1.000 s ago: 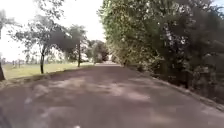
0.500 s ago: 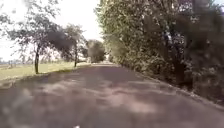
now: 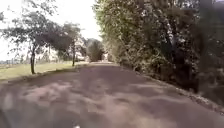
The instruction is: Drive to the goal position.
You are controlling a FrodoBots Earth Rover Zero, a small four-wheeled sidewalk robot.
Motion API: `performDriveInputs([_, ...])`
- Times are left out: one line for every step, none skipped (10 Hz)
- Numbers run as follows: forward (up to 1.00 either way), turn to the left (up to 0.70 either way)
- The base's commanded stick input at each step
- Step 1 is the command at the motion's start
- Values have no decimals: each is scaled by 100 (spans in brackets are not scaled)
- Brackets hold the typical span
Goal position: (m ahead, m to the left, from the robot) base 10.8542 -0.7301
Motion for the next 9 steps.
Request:
performDriveInputs([100, -5])
performDriveInputs([100, -5])
performDriveInputs([100, -5])
performDriveInputs([100, -5])
performDriveInputs([100, -5])
performDriveInputs([100, -5])
performDriveInputs([100, -5])
performDriveInputs([100, -5])
performDriveInputs([100, -5])
